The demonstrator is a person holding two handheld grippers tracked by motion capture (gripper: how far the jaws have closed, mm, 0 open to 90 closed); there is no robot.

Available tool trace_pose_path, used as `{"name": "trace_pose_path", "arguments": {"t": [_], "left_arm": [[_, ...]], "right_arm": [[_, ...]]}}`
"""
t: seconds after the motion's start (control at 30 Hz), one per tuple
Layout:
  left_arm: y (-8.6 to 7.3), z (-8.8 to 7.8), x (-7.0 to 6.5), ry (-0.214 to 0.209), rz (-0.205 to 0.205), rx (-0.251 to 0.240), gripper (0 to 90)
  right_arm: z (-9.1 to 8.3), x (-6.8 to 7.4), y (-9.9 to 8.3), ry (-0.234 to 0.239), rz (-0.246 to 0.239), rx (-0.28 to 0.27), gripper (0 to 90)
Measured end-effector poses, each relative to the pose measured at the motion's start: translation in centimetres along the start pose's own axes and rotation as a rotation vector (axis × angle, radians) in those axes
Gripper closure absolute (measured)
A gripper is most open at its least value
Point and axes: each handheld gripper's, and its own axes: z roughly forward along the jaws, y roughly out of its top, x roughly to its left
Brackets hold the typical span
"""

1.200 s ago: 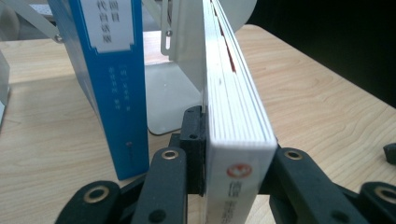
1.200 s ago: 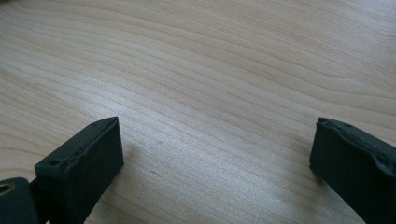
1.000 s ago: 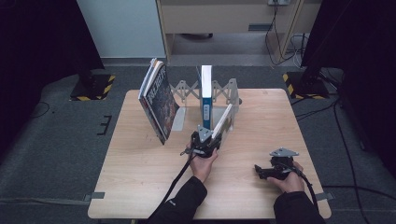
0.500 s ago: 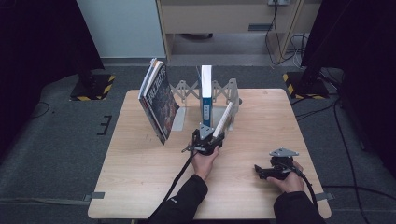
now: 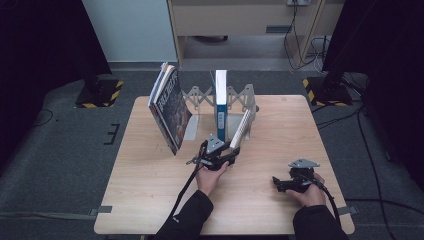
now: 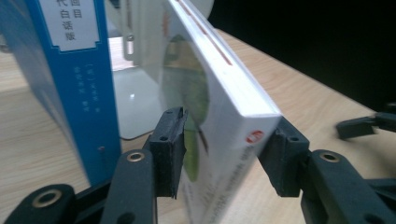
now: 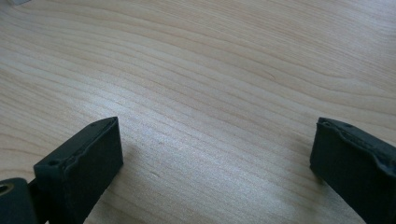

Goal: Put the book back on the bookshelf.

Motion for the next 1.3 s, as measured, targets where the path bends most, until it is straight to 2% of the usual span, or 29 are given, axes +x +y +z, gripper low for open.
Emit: {"name": "trace_pose_path", "arguments": {"t": [0.07,0.13,0.27,0.37,0.5,0.6,0.77,0.83,1.3], "left_arm": [[-0.2,-0.3,0.0,-0.014,0.002,0.005,52.3],[-0.4,-0.5,-0.1,-0.009,0.008,0.001,52.0],[-0.7,-0.9,-0.1,-0.012,-0.017,-0.008,59.7],[-0.7,-1.1,-0.2,0.005,-0.02,-0.009,66.8],[-0.7,-0.7,-0.3,0.012,-0.033,-0.017,67.4],[-0.5,-0.1,-0.4,0.003,-0.045,-0.02,67.2],[0.1,1.3,-0.8,0.001,-0.021,-0.008,65.9],[0.4,1.8,-0.8,0.002,-0.024,-0.013,65.4],[2.4,4.7,0.1,0.007,-0.016,0.034,61.6]], "right_arm": [[0.0,0.0,0.0,0.0,0.002,0.001,2.7],[0.0,0.0,0.0,0.0,0.0,0.0,2.7],[0.0,0.0,0.0,0.0,0.002,0.001,2.7],[0.0,0.0,0.0,0.0,0.002,0.001,2.7],[0.0,0.0,0.0,0.0,0.002,0.001,2.7],[0.0,0.0,0.0,0.0,0.0,0.0,2.7],[0.0,0.0,0.0,0.0,0.001,0.001,2.7],[0.0,0.0,0.0,0.0,-0.001,0.0,2.7],[0.0,0.0,0.0,0.0,0.001,0.001,2.7]]}}
